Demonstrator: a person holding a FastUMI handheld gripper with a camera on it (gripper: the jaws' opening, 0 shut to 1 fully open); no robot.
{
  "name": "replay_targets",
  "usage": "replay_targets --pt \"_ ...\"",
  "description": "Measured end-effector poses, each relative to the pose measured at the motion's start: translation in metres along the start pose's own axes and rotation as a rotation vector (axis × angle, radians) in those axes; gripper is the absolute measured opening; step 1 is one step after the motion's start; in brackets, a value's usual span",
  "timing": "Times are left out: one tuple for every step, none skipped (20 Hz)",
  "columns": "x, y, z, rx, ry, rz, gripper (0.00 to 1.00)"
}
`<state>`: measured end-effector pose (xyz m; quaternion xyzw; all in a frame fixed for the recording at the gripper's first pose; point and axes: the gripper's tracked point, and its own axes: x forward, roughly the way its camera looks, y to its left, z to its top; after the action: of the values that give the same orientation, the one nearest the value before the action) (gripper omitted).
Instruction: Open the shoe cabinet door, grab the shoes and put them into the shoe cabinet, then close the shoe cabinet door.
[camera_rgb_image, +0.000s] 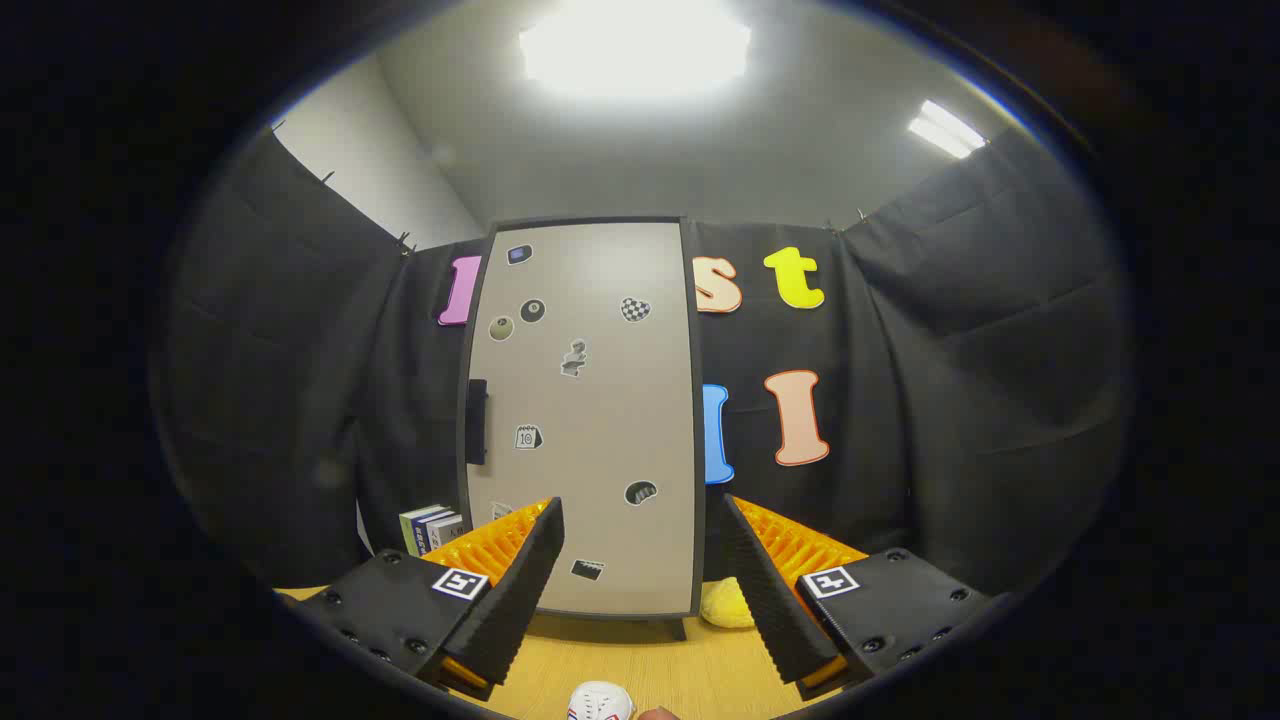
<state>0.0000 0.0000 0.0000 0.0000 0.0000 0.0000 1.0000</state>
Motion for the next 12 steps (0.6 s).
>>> replay_targets --pt "-0.0004 -0.0016 0.001 0.003 -0.003 -0.002 0.98" --pt "0.0 -0.0038 0.0018 0.002 -0.005 -0.007 0.98" --pt "-0.0008 -0.0046 0.0005 -0.001 -0.003 -0.008 0.98" --pt "-0.0004 -0.0044 -0.0009 -0.002 0.003 -0.007 0.98" --pt "-0.0007 -0.0047 -0.0019 -0.004 0.007 -0.006 0.98" --pt "-0.001 -0.0048 -0.0024 -0.004 0.01 -0.005 0.98" --pt "-0.0007 -0.0046 -0.0041 -0.004 0.015 0.0 0.98" --pt "-0.0013 -0.0037 -0.0051 -0.006 0.017 0.003 0.98" --pt "-0.0025 -0.0031 -0.0056 -0.011 0.017 0.004 0.98" --pt "-0.003 -0.0041 -0.0051 -0.017 0.017 0.004 0.98" --pt "-0.0037 -0.0042 -0.0062 -0.02 0.017 0.005 0.98" --pt "-0.0035 -0.0038 -0.0053 -0.021 0.016 0.006 0.98"
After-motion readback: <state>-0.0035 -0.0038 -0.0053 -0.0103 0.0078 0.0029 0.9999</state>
